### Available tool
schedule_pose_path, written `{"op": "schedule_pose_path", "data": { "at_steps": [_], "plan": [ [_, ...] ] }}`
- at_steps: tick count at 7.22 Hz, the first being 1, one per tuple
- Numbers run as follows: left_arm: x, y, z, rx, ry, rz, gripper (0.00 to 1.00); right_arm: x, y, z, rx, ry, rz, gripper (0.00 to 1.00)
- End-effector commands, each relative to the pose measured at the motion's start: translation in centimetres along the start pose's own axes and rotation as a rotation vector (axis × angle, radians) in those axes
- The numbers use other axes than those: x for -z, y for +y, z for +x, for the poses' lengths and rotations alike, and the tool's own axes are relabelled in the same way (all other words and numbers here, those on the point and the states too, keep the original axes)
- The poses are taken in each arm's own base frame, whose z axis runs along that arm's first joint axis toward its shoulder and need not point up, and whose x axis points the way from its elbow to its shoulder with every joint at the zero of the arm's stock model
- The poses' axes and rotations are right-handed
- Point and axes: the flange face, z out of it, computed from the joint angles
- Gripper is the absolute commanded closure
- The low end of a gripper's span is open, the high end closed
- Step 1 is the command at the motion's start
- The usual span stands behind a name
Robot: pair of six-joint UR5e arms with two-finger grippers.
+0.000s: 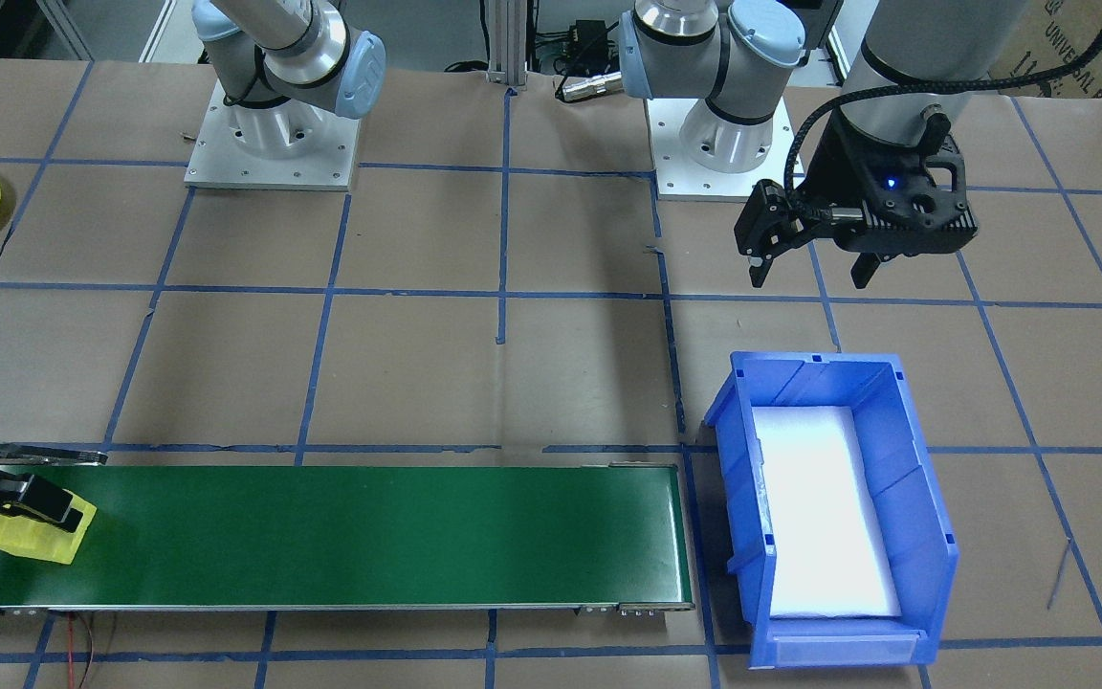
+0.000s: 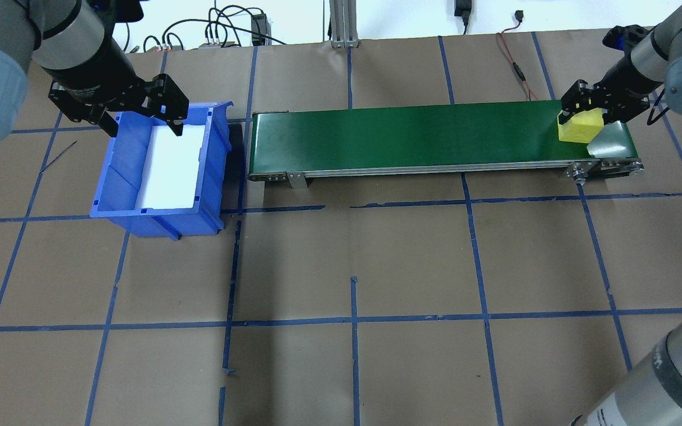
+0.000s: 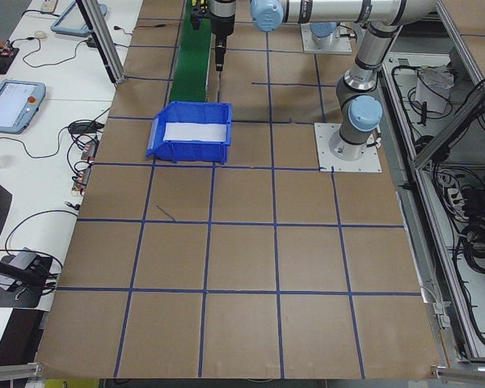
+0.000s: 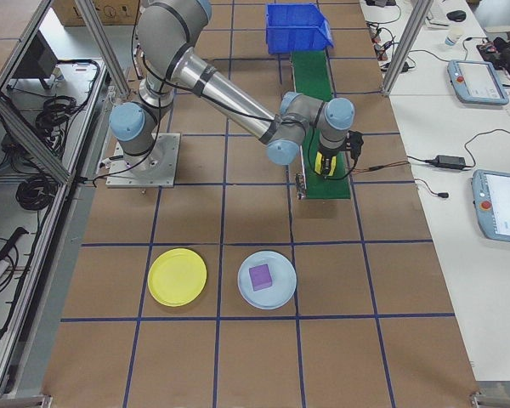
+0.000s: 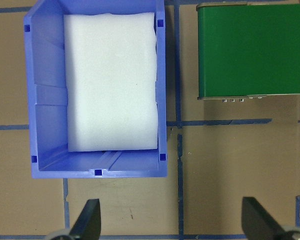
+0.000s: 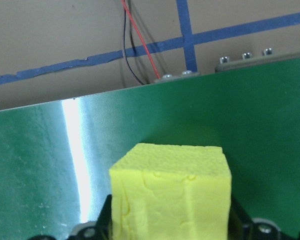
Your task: Move block left to right into plate
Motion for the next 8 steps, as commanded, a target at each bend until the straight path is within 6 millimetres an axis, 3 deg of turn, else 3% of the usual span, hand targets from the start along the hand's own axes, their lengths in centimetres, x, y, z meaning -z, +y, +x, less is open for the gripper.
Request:
{"op": "schedule_pose_path", "data": {
  "at_steps": [1,2,3,4,6,8],
  "plan": [
    [0.0,0.0,0.2,-0.004,0.000,-0.001,0.00,0.7,0.1,-0.1,0.007,0.012,0.008,0.55],
    [-0.2,0.0,0.2,-0.004,0.001,-0.004,0.00,2.2,0.4,0.1,0.017,0.058,0.003,0.54],
    [-0.3,0.1,0.2,-0.004,0.002,-0.007,0.00,5.0,2.0,0.1,0.082,0.084,-0.020,0.55],
    [-0.3,0.1,0.3,-0.005,0.002,-0.008,0.00,7.6,3.9,2.4,0.141,0.123,-0.059,0.55],
    [-0.6,0.0,0.3,-0.006,0.003,-0.013,0.00,9.6,9.3,13.0,0.225,0.111,-0.114,0.56],
    [-0.8,-0.1,0.3,-0.006,0.003,-0.017,0.00,12.0,15.5,25.2,0.204,0.103,-0.110,0.56]
  ]
}}
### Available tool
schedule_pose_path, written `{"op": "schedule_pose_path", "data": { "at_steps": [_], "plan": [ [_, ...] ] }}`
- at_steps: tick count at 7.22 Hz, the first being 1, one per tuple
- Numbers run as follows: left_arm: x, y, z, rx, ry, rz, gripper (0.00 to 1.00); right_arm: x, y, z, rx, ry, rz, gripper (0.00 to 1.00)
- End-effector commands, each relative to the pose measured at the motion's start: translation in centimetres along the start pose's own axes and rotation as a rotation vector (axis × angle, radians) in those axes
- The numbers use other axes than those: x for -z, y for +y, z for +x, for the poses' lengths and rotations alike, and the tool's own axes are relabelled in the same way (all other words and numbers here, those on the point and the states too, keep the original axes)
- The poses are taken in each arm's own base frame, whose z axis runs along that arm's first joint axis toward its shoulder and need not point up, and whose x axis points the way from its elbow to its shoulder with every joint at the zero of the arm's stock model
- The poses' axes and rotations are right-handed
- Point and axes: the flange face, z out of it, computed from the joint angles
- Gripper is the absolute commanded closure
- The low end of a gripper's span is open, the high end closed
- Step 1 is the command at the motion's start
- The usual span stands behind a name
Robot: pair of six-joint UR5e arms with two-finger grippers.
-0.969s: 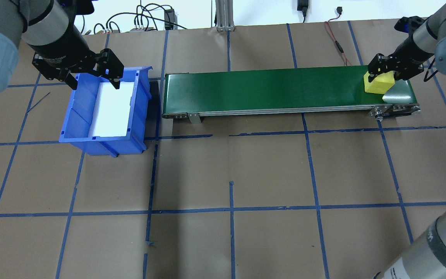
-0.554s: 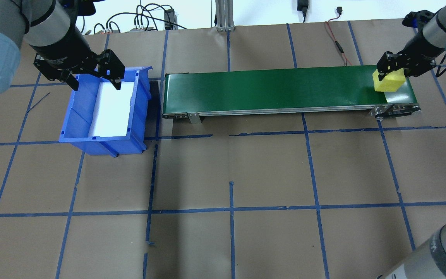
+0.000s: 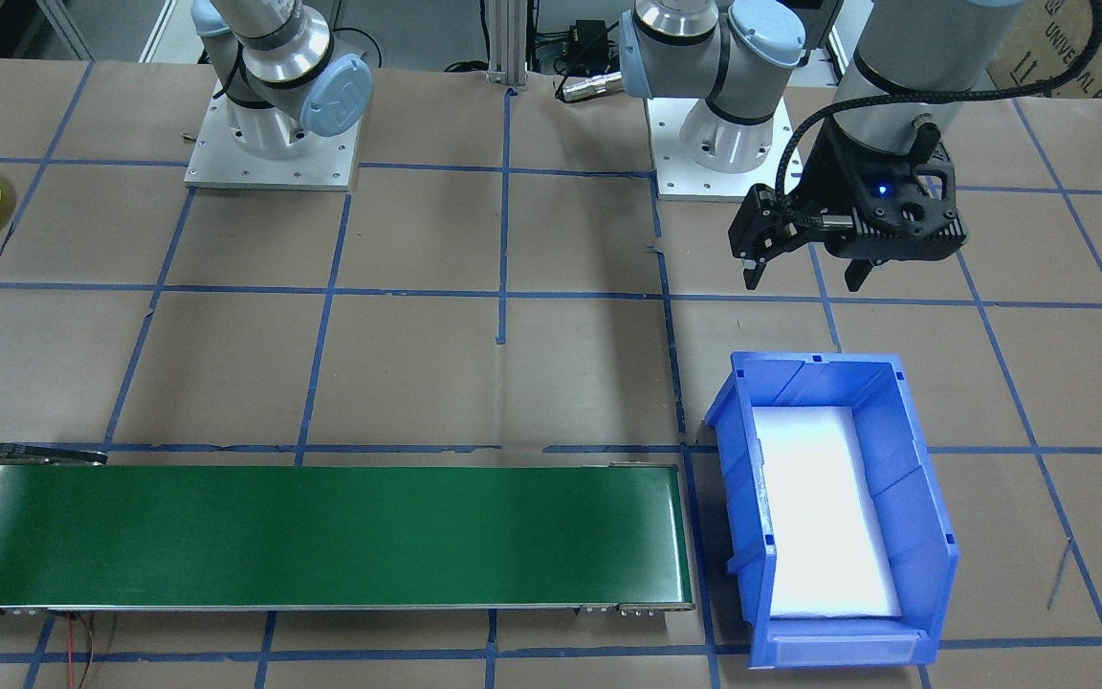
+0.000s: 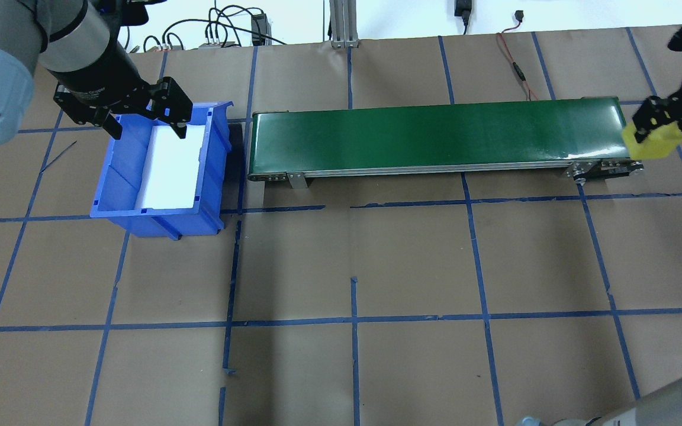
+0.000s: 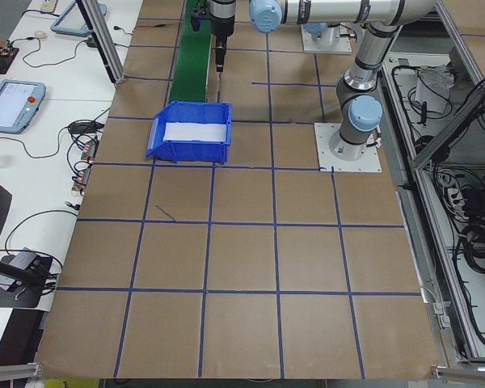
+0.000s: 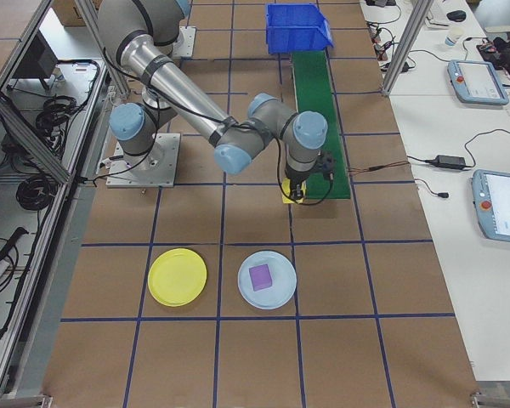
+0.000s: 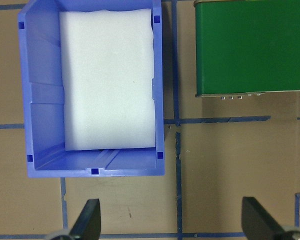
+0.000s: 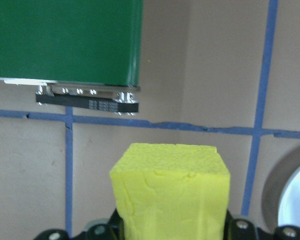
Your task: Move block left to right into plate
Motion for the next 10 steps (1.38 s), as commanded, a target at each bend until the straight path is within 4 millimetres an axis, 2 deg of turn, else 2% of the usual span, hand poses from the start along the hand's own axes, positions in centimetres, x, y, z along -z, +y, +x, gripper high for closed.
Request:
{"op": "schedule_pose_path", "data": {
  "at_steps": [1,2,4,6,7,9,10],
  "plan": [
    [-0.3,-0.1,0.0,-0.008,-0.001,-0.004,0.00,0.4,10.7,10.8,-0.007,0.010,-0.030,0.56],
    [-0.3,-0.1,0.1,-0.026,-0.002,-0.007,0.00,-0.7,17.2,14.8,-0.058,-0.025,-0.050,0.56],
    [-0.3,0.0,0.2,-0.034,0.000,-0.010,0.00,-2.7,26.5,18.6,-0.069,-0.070,-0.059,0.56],
    [-0.4,0.0,0.2,-0.034,0.000,-0.015,0.00,-3.7,32.3,20.2,-0.116,-0.100,-0.049,0.56],
    [-0.4,0.1,0.3,-0.036,0.000,-0.018,0.00,-4.2,33.1,20.1,-0.130,-0.111,-0.048,0.56],
    [-0.5,0.1,0.3,-0.036,0.001,-0.022,0.00,-4.5,33.0,19.9,-0.132,-0.118,-0.043,0.50],
    [-0.7,0.2,0.3,-0.036,0.001,-0.029,0.00,-4.8,32.9,20.0,-0.131,-0.125,-0.037,0.37]
  ]
}}
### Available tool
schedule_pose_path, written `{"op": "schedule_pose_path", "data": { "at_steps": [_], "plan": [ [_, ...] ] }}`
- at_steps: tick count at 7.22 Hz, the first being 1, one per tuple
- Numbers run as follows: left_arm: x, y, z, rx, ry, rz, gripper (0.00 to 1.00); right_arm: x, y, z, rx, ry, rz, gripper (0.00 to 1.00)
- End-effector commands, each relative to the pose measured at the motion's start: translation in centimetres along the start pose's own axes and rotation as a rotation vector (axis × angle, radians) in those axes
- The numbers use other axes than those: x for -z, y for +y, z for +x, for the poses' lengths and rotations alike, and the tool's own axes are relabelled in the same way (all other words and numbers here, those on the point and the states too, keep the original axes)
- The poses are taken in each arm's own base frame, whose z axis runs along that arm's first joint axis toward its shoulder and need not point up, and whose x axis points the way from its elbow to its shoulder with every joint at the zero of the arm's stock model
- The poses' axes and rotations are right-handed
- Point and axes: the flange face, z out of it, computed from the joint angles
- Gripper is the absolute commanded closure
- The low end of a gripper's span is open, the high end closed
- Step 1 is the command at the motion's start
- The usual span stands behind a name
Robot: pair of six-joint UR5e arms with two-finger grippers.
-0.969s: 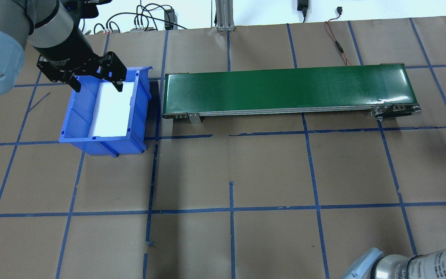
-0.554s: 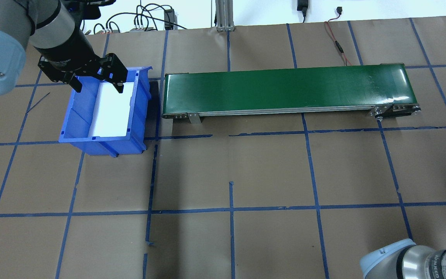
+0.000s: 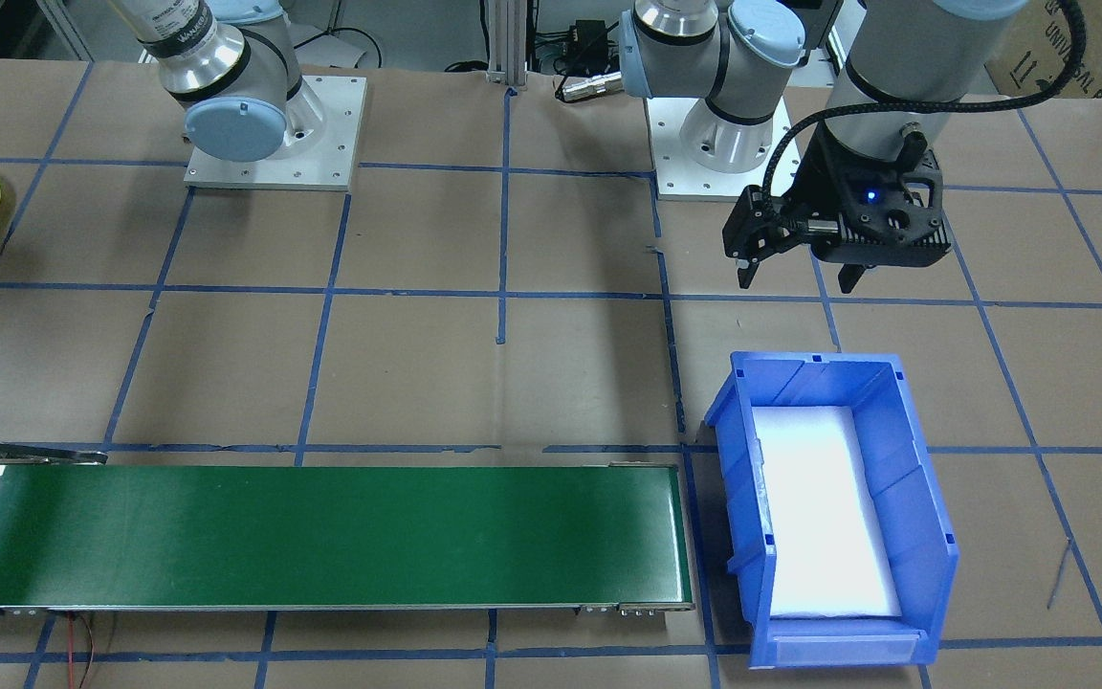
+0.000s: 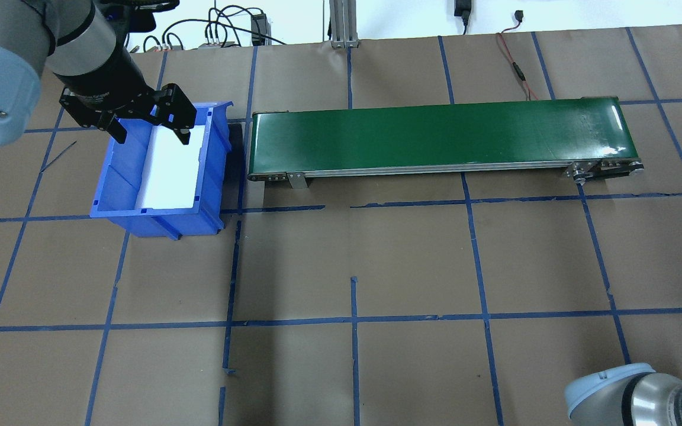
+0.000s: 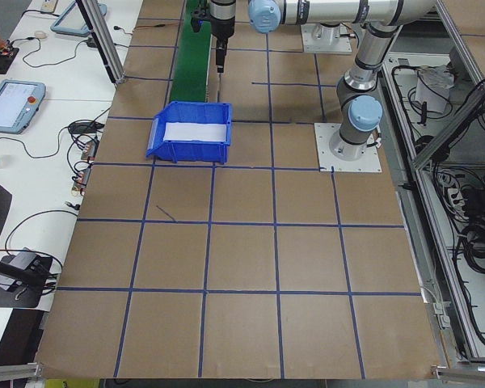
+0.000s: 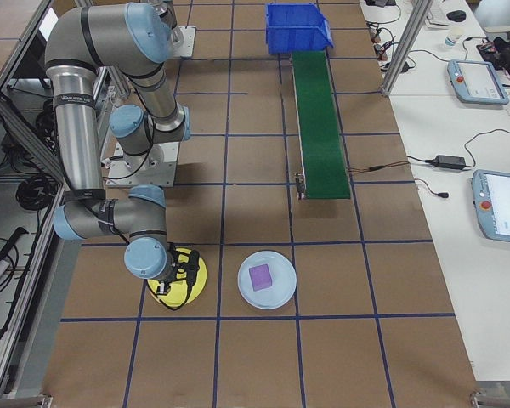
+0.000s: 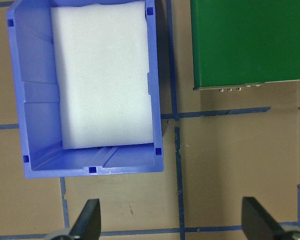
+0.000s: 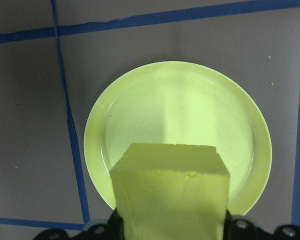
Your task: Move block left to right into plate
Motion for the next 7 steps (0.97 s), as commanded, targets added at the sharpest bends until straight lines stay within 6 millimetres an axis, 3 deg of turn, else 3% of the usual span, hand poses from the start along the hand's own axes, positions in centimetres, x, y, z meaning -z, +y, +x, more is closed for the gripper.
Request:
{"op": "schedule_pose_path", "data": {
  "at_steps": [1,7],
  "plan": [
    [-0.88,0.45,0.15,-0.002,0.002,-0.017,0.00,-0.65,-0.14,0.17,0.003,-0.017,0.012,0.21],
    [-0.61,0.54,0.16,-0.002,0.002,-0.008,0.00,-0.78,-0.11,0.19,0.002,-0.018,0.008,0.18]
  ]
}}
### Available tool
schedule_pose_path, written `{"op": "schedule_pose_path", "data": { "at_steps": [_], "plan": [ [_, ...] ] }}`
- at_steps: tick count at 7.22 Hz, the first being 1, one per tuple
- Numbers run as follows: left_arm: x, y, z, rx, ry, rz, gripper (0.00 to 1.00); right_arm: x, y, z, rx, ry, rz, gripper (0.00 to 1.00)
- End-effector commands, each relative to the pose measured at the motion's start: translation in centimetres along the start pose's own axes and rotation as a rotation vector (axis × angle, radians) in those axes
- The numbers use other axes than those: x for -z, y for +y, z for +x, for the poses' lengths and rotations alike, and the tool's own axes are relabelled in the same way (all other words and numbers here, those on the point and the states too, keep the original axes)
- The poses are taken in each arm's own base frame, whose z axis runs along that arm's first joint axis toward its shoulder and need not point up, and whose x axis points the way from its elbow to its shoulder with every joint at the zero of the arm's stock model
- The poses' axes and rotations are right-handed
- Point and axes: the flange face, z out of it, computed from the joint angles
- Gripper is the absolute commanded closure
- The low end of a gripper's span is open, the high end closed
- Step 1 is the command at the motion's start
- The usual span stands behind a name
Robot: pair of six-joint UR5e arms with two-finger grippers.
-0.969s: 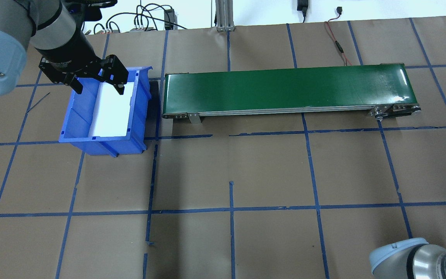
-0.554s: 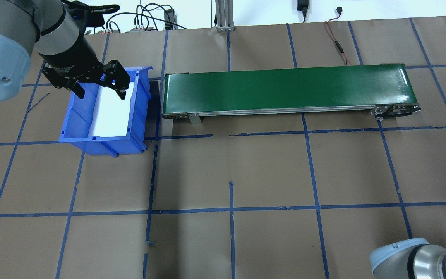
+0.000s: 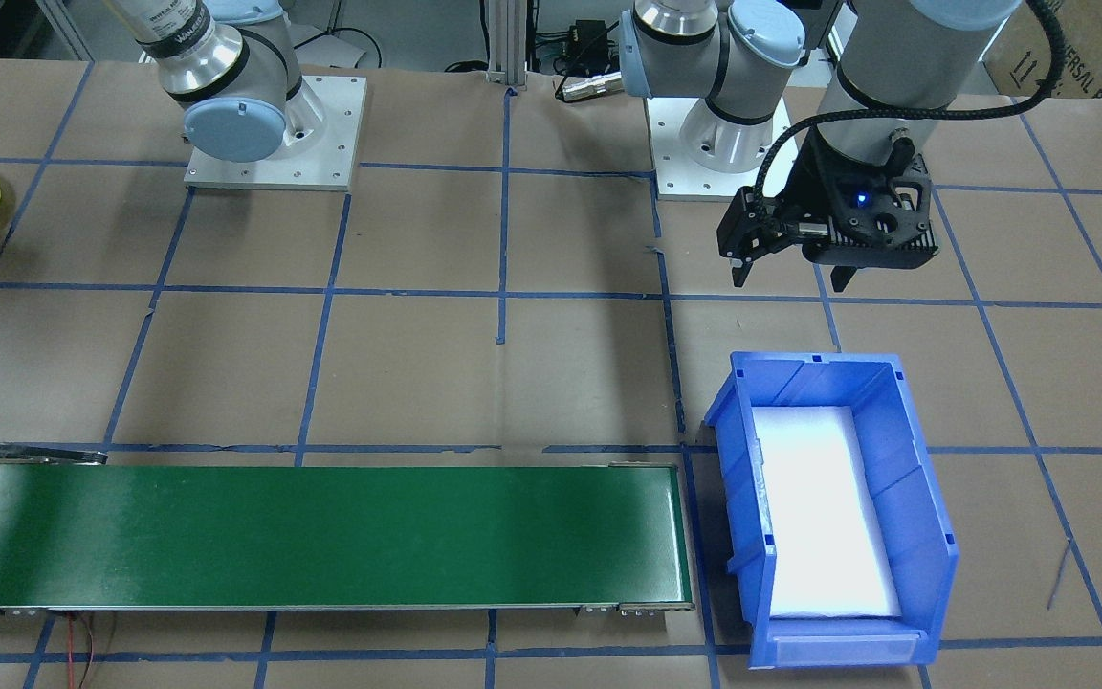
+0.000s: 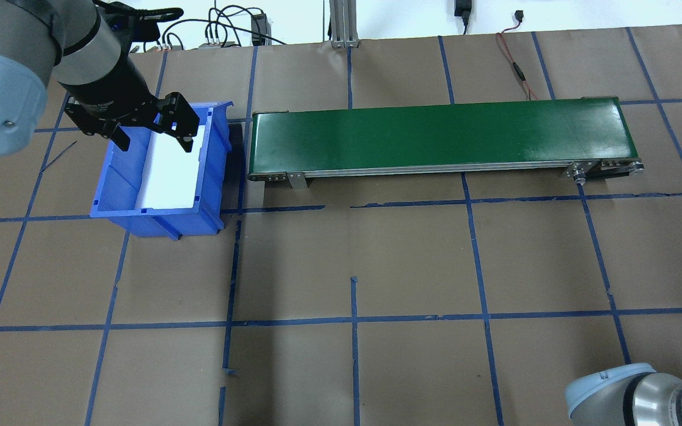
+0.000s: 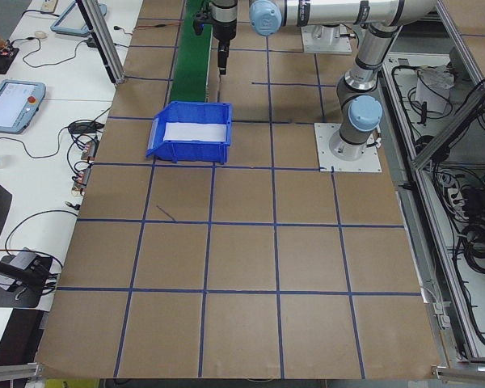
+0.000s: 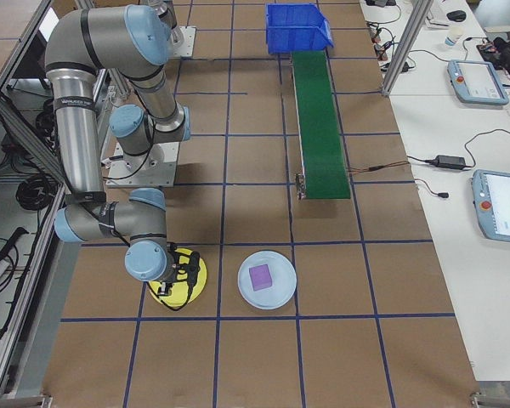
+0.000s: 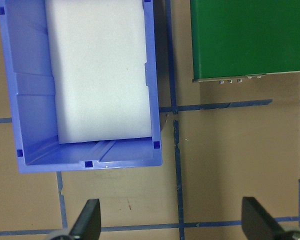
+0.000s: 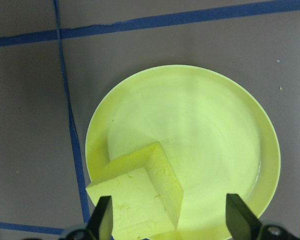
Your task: Move block left to right into plate
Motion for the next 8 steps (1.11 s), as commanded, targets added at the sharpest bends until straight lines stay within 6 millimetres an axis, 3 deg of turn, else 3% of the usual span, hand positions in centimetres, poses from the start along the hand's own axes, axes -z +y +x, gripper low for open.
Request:
{"op": "schedule_pose_path", "data": {
  "at_steps": [1,2,3,4,5,7,8],
  "plan": [
    [0.0,0.0,0.0,0.000,0.000,0.000,0.00,0.6,-0.5,-0.4,-0.029,0.014,-0.002,0.16],
    [0.1,0.0,-0.3,0.005,0.000,0.001,0.00,2.7,-3.6,-2.2,-0.035,0.067,-0.027,0.12],
    [0.0,-0.1,-0.4,0.006,0.000,0.001,0.00,7.5,-8.4,-5.4,0.027,0.176,-0.031,0.12],
    [0.1,0.0,-0.3,0.005,0.000,0.003,0.00,11.9,-12.9,-10.7,-0.016,0.223,-0.017,0.11],
    [0.1,0.0,-0.3,0.005,0.000,0.001,0.00,14.7,-16.2,-16.7,-0.029,0.237,-0.012,0.11],
    [0.4,-0.1,-0.3,0.005,-0.001,0.010,0.00,16.7,-19.7,-27.4,0.037,0.251,0.007,0.10],
    [0.5,-0.2,-0.4,0.006,0.000,0.012,0.00,16.5,-21.7,-34.2,0.043,0.228,0.031,0.10]
  ]
}}
